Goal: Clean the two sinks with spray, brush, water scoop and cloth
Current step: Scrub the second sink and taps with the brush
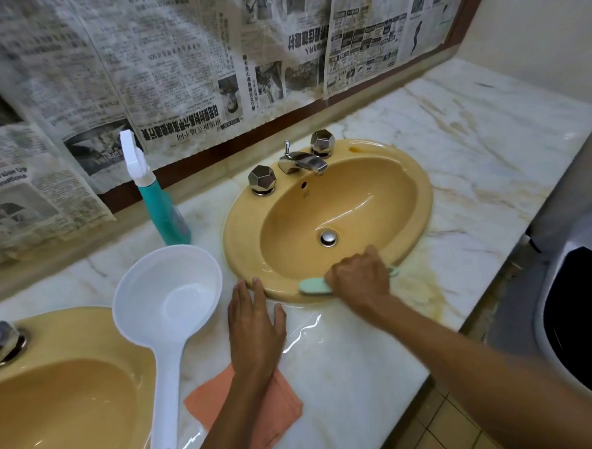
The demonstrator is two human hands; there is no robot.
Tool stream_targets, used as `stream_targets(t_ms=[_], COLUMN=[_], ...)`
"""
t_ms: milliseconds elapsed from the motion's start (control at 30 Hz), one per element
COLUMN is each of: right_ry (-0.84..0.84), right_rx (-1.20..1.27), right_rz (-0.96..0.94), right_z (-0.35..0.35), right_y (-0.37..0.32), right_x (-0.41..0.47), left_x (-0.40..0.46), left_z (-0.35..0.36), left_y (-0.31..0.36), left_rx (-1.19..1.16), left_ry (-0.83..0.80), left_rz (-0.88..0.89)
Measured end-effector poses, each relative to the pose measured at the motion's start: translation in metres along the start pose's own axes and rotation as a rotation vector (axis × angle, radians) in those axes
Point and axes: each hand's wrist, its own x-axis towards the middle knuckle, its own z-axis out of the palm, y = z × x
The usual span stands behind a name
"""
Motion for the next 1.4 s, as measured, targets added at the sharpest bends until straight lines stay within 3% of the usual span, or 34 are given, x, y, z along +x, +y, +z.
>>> stream_targets(t_ms=[133, 267, 367, 500, 600, 700, 767, 900, 1067, 1200, 1267, 1333, 1400], right_ry=[-0.012, -0.076, -0.030, -0.004, 0.025, 0.079, 0.017, -0.186, 0.085, -0.208, -0.260, -0.153, 0.065], right_rx=[0.194, 0.471, 0.916, 1.559, 1.958, 2.310, 2.400, 2.506, 2.583, 2.398, 2.357, 2.319, 2.334], right_rz=[-0.023, 0.410, 0.655, 0.835, 1.065, 1.272, 1.317, 1.243, 1.355, 1.234, 1.190, 1.211, 1.297], right_z=[0.017, 0.030, 0.040, 0.037, 0.028, 0.018, 0.015, 0.008, 0.007, 0.004, 0.002, 0.002, 0.006], right_y=[-0.039, -0.024, -0.019, -0.030, -0.039, -0.052, -0.067, -0.091, -0.068, -0.097, -0.102, -0.085, -0.062], right_x=[-0.022, -0.060, -0.090, -0.108, -0.104, -0.091, -0.084, -0.077, -0.050, -0.061, -0.065, -0.059, -0.051], left_x=[-0.001, 0.002, 0.003, -0.002, 0.003, 0.010, 0.020, 0.051, 0.070, 0.068, 0.068, 0.067, 0.066], left_z=[-0.002, 0.000, 0.002, 0.004, 0.001, -0.001, 0.000, -0.006, -0.002, 0.009, 0.011, 0.011, 0.009], left_y=[-0.001, -0.002, -0.003, -0.005, 0.002, 0.011, 0.021, 0.045, 0.044, 0.042, 0.043, 0.043, 0.045], left_rx=[0.012, 0.003, -0.015, -0.042, -0.150, -0.205, -0.250, -0.381, -0.376, -0.207, -0.169, -0.170, -0.173], left_ry=[-0.019, -0.017, -0.026, -0.019, 0.016, 0.148, 0.187, 0.085, -0.068, -0.065, -0.034, 0.006, 0.029], left_rz=[0.015, 0.000, -0.001, 0.010, -0.068, 0.102, 0.209, 0.131, 0.126, 0.170, 0.217, 0.233, 0.233])
